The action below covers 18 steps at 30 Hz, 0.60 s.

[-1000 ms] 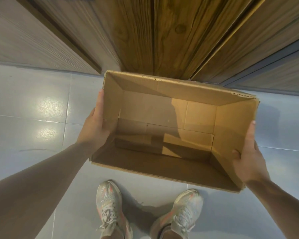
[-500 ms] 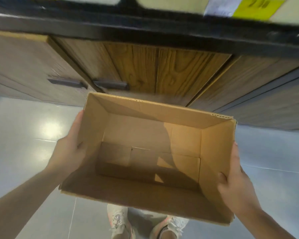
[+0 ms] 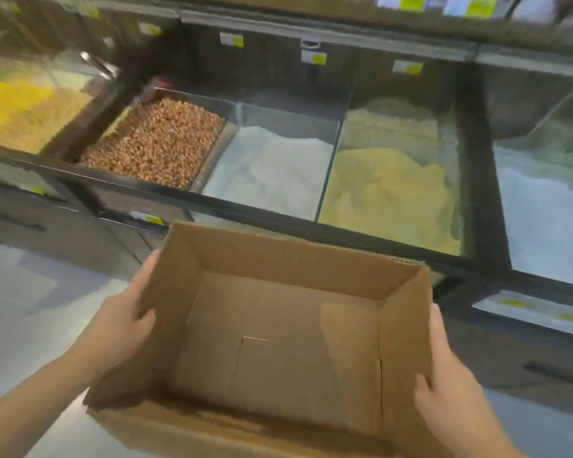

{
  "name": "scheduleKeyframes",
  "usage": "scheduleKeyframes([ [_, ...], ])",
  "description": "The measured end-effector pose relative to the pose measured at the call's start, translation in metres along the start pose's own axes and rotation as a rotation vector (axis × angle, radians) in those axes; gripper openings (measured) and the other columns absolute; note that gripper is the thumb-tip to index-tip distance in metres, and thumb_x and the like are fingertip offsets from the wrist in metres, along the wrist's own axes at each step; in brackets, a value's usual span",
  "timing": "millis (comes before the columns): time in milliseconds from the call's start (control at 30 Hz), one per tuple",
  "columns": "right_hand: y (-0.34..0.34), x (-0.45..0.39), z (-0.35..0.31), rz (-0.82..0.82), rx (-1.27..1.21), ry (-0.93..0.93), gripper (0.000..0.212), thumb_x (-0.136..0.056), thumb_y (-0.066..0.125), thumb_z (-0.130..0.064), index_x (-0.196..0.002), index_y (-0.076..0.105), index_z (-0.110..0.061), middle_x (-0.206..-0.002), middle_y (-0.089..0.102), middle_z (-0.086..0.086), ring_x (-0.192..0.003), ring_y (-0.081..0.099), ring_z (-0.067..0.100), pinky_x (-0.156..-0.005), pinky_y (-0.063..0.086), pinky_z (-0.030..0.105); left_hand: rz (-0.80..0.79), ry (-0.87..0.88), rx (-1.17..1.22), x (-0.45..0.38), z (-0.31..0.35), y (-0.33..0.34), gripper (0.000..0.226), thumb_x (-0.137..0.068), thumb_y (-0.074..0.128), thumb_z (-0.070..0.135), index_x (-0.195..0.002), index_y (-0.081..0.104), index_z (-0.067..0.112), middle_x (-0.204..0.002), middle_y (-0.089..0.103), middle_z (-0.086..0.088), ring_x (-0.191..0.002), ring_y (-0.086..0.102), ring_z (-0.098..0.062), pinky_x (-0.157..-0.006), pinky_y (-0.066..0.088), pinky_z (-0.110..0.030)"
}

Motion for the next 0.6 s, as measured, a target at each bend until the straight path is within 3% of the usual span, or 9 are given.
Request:
scheduleKeyframes([
  [100,-0.042,0.021,-0.037,0.005,0.017,-0.049,0.11,-0.089,0.053,-0.015,-0.141,-0.032,-0.062,-0.106,0.067,0.003,-0.077,0.063,0.014,-0.075,0.056,0.036,0.046,-0.002,-0.016,0.028,0.021,-0.057,0.111,-0.09,0.058,0.001,-0.146,-0.005,0.072,-0.114,0.074,0.003,-0.075,0.068,-0.009,-0.069,0.053,-0.024],
  [200,-0.089,0.034,-0.075,0.017,0.03,-0.161,0.112,-0.09,0.058,-0.02,-0.14,-0.034,-0.061,-0.104,0.07,0.005,-0.072,0.066,0.015,-0.074,0.059,0.035,0.106,-0.015,0.001,0.064,0.041,-0.114,0.108,-0.091,0.053,0.003,-0.145,-0.008,0.073,-0.119,0.072,-0.001,-0.08,0.068,-0.013,-0.073,0.057,-0.031],
  [267,-0.115,0.041,-0.104,-0.035,0.062,-0.195,0.117,-0.087,0.058,-0.014,-0.139,-0.036,-0.06,-0.095,0.07,0.002,-0.068,0.067,0.014,-0.064,0.058,0.03,0.154,-0.054,0.025,0.091,0.048,-0.151,0.105,-0.093,0.052,0.005,-0.146,-0.009,0.071,-0.115,0.072,-0.005,-0.075,0.069,-0.017,-0.068,0.059,-0.034],
  [367,-0.153,0.051,-0.157,-0.068,0.124,-0.249,0.124,-0.084,0.061,-0.008,-0.139,-0.038,-0.057,-0.098,0.07,0.009,-0.071,0.071,0.018,-0.064,0.059,0.031,0.248,-0.1,0.022,0.132,0.049,-0.203,0.102,-0.096,0.051,0.008,-0.145,-0.013,0.071,-0.109,0.072,-0.015,-0.069,0.07,-0.024,-0.063,0.061,-0.045],
  [467,-0.176,0.062,-0.219,-0.117,0.177,-0.353,0.119,-0.085,0.063,-0.002,-0.145,-0.029,-0.05,-0.104,0.065,0.006,-0.076,0.065,0.014,-0.059,0.047,0.02,0.331,-0.129,0.014,0.175,0.044,-0.248,0.102,-0.095,0.051,0.008,-0.147,-0.013,0.069,-0.121,0.069,-0.011,-0.083,0.069,-0.022,-0.075,0.061,-0.042],
  [533,-0.176,0.064,-0.26,-0.113,0.179,-0.46,0.117,-0.083,0.062,-0.001,-0.15,-0.022,-0.047,-0.108,0.065,0.008,-0.077,0.065,0.015,-0.063,0.051,0.024,0.393,-0.16,-0.005,0.201,0.032,-0.272,0.1,-0.096,0.052,0.008,-0.149,-0.011,0.066,-0.139,0.062,-0.002,-0.099,0.067,-0.018,-0.081,0.056,-0.027],
  [600,-0.163,0.065,-0.295,-0.123,0.182,-0.567,0.101,-0.09,0.056,-0.014,-0.155,-0.016,-0.042,-0.109,0.063,0.011,-0.079,0.064,0.018,-0.07,0.055,0.029,0.457,-0.209,-0.012,0.226,0.015,-0.292,0.098,-0.098,0.054,0.01,-0.151,-0.008,0.063,-0.152,0.05,0.005,-0.117,0.063,-0.023,-0.093,0.051,-0.029],
])
Point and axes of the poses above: each hand's wrist, its own x-axis away from the middle knuckle, its own y-axis out of the palm, z = x × y, the point moved 5 cm from there along -x, towards the middle knuckle
